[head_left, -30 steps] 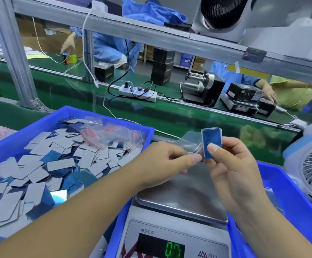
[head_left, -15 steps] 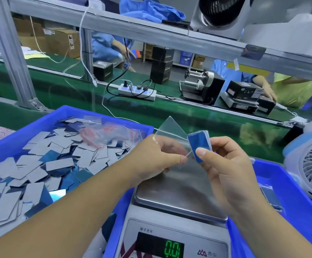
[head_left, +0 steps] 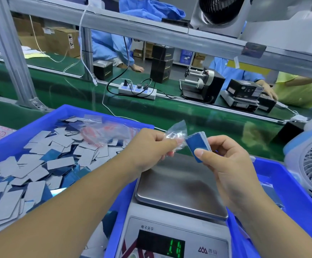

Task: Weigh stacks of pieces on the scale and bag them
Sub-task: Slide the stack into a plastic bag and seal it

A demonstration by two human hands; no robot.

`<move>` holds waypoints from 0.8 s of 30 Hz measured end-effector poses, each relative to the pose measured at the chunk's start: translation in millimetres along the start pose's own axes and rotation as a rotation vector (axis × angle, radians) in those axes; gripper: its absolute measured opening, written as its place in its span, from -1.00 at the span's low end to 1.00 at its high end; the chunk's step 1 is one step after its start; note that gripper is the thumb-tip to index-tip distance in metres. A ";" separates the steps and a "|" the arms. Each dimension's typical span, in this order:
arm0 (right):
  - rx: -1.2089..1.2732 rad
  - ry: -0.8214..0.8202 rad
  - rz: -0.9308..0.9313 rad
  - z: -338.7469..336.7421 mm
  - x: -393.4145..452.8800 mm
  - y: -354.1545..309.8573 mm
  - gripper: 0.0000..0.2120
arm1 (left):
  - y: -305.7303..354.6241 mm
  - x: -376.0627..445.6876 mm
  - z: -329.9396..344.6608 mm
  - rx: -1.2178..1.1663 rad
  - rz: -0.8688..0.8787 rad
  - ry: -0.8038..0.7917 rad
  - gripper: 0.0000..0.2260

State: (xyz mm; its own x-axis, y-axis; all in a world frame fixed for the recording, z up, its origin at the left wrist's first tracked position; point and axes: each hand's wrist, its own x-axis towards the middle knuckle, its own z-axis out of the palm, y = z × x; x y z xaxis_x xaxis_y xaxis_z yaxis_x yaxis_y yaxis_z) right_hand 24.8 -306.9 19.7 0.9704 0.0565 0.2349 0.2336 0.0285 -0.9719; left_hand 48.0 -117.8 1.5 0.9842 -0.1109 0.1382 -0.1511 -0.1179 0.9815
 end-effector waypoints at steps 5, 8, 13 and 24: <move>-0.835 -0.077 -0.038 -9.4 2.2 3.8 -0.80 | 2.9 -1.4 -9.2 -0.199 -0.064 -0.077 -0.95; -0.968 -0.173 -0.009 -8.2 1.0 7.5 -0.80 | 3.1 -2.9 -9.7 -0.242 -0.098 -0.101 -0.89; -1.019 -0.238 -0.069 -7.8 1.0 8.6 -0.73 | 4.9 -5.6 -8.5 -0.193 -0.111 -0.141 -0.79; -0.268 -0.147 -0.097 3.1 -5.0 3.4 -0.74 | 9.5 -4.2 -3.8 -0.274 -0.115 -0.031 -0.61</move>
State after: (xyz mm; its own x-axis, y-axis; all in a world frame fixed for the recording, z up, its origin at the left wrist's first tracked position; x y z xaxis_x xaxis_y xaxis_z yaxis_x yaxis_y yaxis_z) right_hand 20.6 -304.0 15.2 0.9281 0.2101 0.3073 0.3514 -0.2218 -0.9096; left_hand 42.8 -114.8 10.7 0.9895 -0.1424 0.0243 -0.0043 0.1390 0.9903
